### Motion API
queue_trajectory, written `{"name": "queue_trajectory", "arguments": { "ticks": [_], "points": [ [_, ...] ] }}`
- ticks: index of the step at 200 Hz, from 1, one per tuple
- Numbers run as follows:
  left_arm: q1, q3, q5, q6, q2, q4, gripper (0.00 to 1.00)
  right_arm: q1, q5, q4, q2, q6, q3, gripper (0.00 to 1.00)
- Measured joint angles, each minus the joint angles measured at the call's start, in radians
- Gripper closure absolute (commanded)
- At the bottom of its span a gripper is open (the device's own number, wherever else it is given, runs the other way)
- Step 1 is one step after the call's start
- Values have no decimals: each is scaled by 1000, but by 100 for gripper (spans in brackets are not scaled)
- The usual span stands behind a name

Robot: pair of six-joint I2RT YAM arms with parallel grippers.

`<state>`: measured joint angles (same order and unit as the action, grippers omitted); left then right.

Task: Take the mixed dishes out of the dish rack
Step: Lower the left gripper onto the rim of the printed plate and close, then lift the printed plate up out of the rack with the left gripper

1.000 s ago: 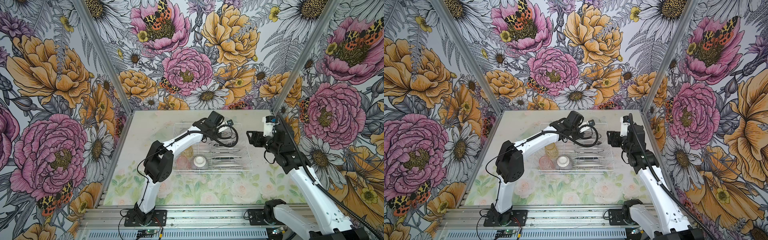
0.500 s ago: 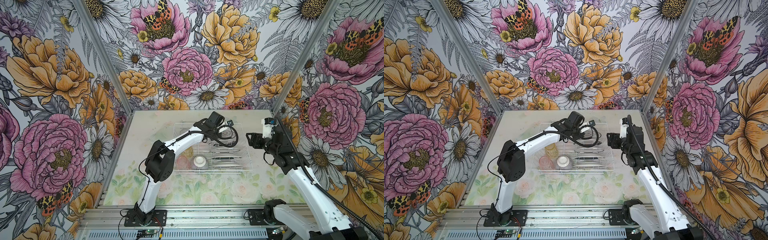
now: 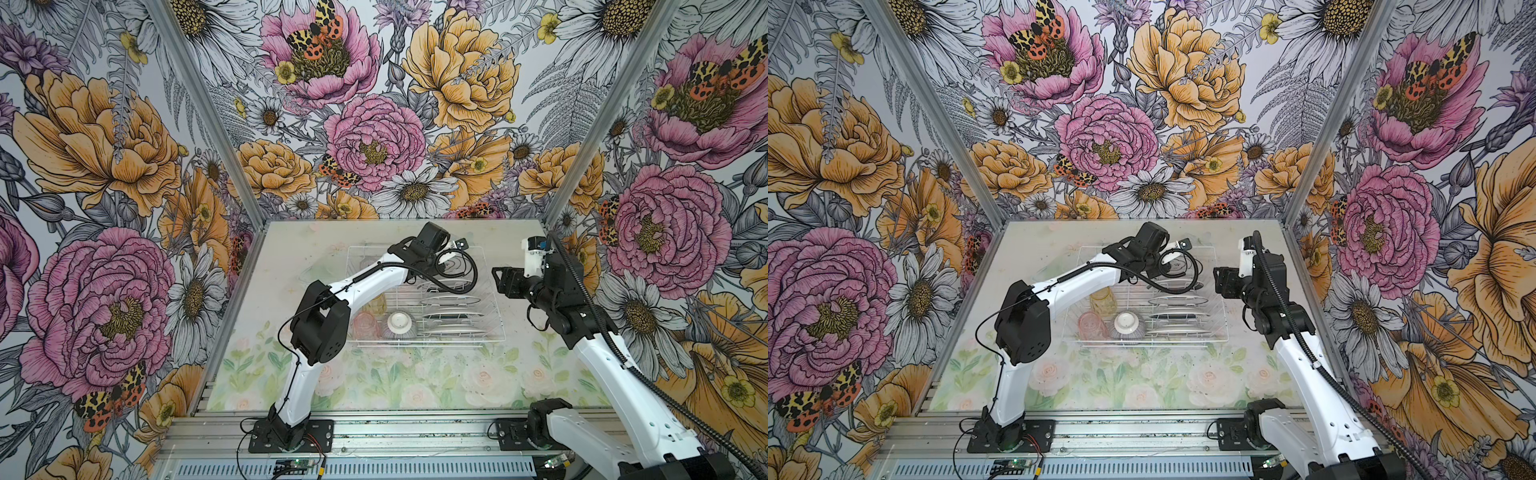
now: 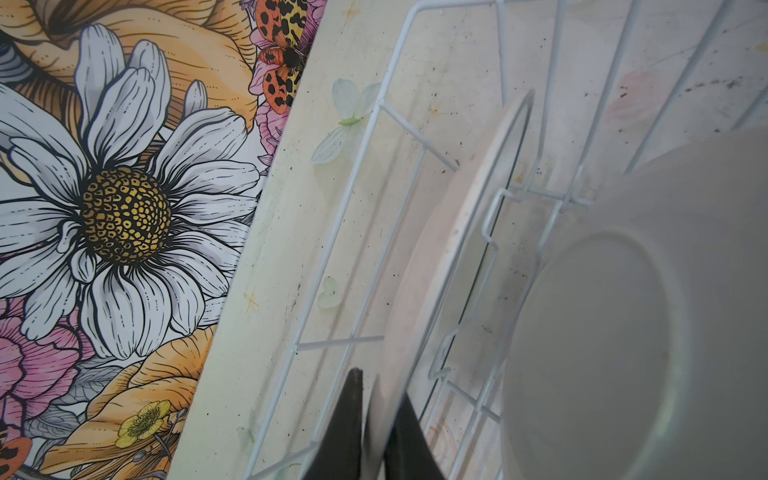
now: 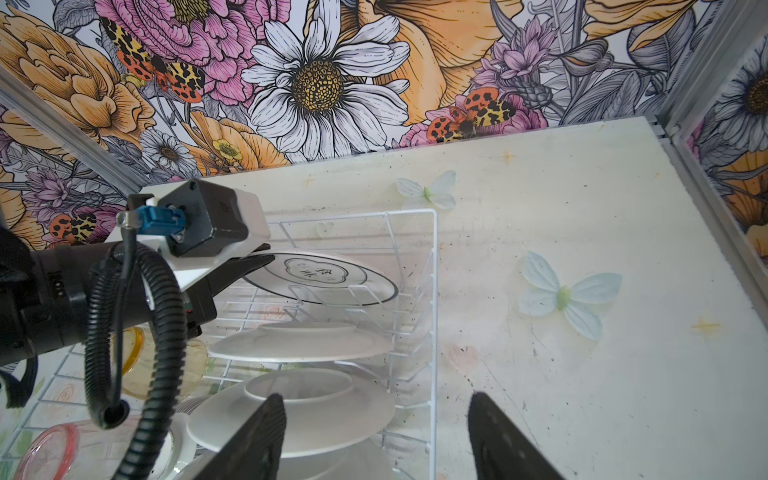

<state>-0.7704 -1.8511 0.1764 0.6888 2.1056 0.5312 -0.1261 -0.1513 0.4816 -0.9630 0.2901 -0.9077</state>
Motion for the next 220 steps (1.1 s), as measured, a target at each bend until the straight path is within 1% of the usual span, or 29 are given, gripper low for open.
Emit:
{"name": "queue_trajectory", "arguments": {
  "ticks": [18, 38, 129, 174, 220],
  "points": [
    [0, 6, 2, 26, 0, -3, 99, 0, 0, 0, 0, 0, 6, 29],
    [-5, 14, 3, 29, 0, -18, 100, 0, 2, 1, 10, -2, 17, 29],
    [-24, 78, 54, 29, -18, -110, 100, 0, 16, 0, 55, -2, 35, 29],
    [-27, 109, 73, 29, -44, -117, 100, 0, 16, 0, 55, -2, 35, 28],
    [-27, 135, 93, 24, -101, -118, 100, 0, 15, 0, 55, -1, 35, 29]
  ]
}}
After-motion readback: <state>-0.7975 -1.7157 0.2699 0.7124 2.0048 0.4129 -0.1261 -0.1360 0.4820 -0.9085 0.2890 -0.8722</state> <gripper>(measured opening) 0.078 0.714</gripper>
